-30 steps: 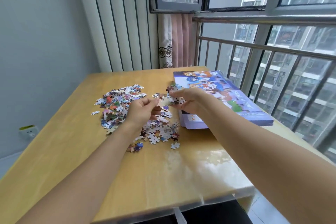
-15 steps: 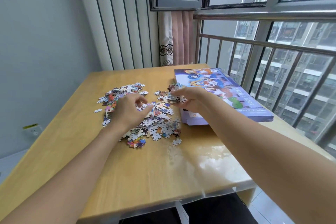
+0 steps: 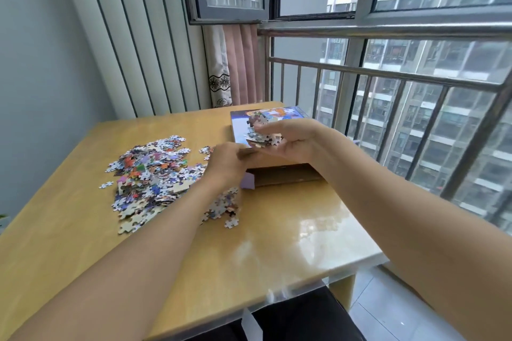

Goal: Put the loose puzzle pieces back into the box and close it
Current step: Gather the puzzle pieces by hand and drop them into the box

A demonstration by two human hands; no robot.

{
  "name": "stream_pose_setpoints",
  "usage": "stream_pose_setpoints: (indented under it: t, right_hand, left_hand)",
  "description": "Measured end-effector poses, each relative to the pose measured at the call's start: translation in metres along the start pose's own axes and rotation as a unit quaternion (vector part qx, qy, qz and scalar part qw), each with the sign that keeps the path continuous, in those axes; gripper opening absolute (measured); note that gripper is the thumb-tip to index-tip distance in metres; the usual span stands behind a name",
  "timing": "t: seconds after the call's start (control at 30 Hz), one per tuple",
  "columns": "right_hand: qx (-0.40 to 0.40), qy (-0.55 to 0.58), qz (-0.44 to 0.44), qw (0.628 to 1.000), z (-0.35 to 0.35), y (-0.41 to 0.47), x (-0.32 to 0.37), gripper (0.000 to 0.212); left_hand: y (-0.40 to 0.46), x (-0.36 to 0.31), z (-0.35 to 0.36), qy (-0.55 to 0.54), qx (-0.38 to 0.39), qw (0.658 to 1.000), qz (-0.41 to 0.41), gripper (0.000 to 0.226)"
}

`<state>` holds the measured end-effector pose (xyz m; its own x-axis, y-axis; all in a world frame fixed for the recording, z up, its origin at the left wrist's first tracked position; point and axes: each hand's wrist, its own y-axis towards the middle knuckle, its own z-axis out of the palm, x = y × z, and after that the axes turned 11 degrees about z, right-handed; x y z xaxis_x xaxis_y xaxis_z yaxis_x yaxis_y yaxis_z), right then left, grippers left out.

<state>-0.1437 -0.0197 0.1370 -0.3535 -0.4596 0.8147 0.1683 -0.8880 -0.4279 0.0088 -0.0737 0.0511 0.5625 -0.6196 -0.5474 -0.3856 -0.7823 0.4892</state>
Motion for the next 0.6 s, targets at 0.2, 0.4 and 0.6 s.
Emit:
stream_pose_setpoints:
  t: [0.2, 0.4, 0.6]
  right_hand:
    - [0.015, -0.019, 0.029, 0.999, -0.007, -0.007, -0.014, 0.025]
    - [-0.030, 0.082, 0.050, 0.995, -0.029, 0.007, -0.016, 0.021]
    - [-0.095, 0.095, 0.051, 0.990, -0.031, 0.013, -0.006, 0.033]
  left_hand:
    - [0.043, -0.010, -0.020, -0.043, -0.055, 0.995, -0.068, 0.016]
    - [0.054, -0.017, -0.039, -0.109, -0.082, 0.989, -0.056, 0.030]
    - [0.054, -0.023, -0.047, -0.123, -0.079, 0.987, -0.059, 0.031]
